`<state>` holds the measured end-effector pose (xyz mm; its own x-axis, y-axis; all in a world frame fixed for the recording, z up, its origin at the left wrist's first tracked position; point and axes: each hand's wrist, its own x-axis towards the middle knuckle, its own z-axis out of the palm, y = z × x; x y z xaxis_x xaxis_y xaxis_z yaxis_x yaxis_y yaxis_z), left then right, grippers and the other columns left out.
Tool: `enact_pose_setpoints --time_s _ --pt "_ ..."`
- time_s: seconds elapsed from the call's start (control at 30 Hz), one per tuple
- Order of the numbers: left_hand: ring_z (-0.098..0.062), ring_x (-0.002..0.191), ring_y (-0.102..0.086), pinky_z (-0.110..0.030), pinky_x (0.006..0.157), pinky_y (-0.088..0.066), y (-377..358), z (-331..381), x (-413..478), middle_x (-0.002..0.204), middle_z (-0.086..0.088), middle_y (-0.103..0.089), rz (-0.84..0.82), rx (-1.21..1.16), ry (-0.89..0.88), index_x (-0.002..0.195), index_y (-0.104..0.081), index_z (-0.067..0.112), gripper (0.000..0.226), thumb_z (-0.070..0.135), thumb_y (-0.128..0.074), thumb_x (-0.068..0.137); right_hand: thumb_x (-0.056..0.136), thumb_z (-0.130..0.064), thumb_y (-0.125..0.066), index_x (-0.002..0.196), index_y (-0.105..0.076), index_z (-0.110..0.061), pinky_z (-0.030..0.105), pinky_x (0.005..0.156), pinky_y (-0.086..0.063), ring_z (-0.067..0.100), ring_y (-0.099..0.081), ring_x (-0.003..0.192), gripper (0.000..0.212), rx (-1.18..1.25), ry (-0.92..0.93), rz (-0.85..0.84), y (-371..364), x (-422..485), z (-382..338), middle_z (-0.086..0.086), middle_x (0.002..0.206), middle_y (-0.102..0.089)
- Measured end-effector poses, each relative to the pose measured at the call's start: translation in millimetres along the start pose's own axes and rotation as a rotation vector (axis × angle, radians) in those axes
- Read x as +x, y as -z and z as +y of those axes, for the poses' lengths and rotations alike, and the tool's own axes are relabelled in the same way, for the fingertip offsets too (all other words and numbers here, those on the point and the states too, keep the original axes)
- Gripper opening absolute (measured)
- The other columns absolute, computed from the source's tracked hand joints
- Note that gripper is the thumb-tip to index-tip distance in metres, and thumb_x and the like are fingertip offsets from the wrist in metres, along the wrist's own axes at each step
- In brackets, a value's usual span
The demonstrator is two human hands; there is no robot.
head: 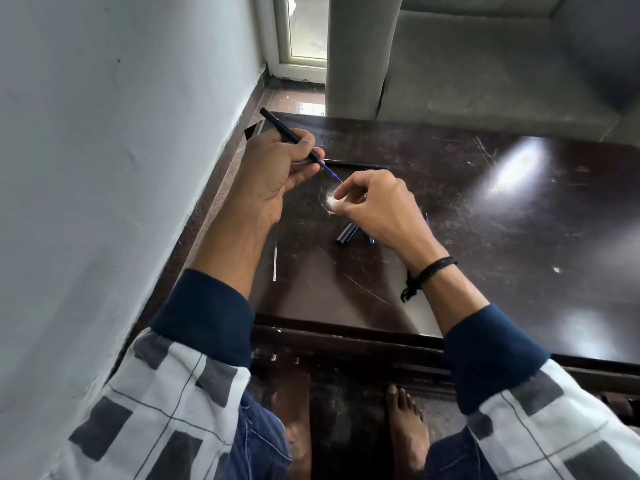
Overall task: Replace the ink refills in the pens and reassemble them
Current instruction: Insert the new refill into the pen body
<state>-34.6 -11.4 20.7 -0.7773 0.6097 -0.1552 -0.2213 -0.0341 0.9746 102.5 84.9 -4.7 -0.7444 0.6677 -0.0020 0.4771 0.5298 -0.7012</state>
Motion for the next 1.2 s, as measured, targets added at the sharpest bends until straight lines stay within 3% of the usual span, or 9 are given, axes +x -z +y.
enact_pose_setpoints --time_s 0.2,0.37,0.5,1.2 --pt "-0.021 0.088 -0.075 -0.025 0.072 -0.059 -1 0 -1 0.086 -0.009 -0.075 -0.015 0.003 -0.001 0.088 -0.066 0.013 0.007 0.008 -0.066 0.094 0.085 -0.032 -0.079 0.097 -0.075 -0.029 0.031 0.083 -0.051 0.012 -0.067 0.090 0.013 -0.129 0.012 -0.097 0 1 1 -0.013 0.086 -0.069" --pt "-0.021 0.088 -0.075 -0.024 0.071 -0.058 1 2 -1 0.086 -0.010 -0.075 -0.004 -0.007 -0.008 0.089 -0.066 0.012 0.006 0.009 -0.067 0.094 0.083 -0.033 -0.080 0.098 -0.076 -0.028 0.029 0.076 -0.044 0.014 -0.067 0.091 0.016 -0.205 0.009 -0.171 -3 2 2 -0.011 0.088 -0.071" --pt "-0.022 0.090 -0.075 -0.025 0.072 -0.058 2 2 0 0.086 -0.010 -0.075 -0.006 -0.007 -0.014 0.089 -0.067 0.012 0.006 0.009 -0.066 0.094 0.084 -0.035 -0.081 0.098 -0.075 -0.028 0.031 0.081 -0.050 0.016 -0.068 0.094 0.017 -0.246 -0.004 -0.214 -5 2 4 -0.009 0.093 -0.073" --pt "-0.023 0.092 -0.075 -0.024 0.072 -0.057 2 0 0 0.087 -0.008 -0.076 -0.014 0.008 -0.015 0.091 -0.068 0.013 0.003 0.012 -0.067 0.094 0.085 -0.043 -0.077 0.112 -0.071 -0.033 0.029 0.079 -0.038 0.014 -0.061 0.096 0.029 -0.312 0.081 -0.273 -11 1 4 -0.011 0.095 -0.065"
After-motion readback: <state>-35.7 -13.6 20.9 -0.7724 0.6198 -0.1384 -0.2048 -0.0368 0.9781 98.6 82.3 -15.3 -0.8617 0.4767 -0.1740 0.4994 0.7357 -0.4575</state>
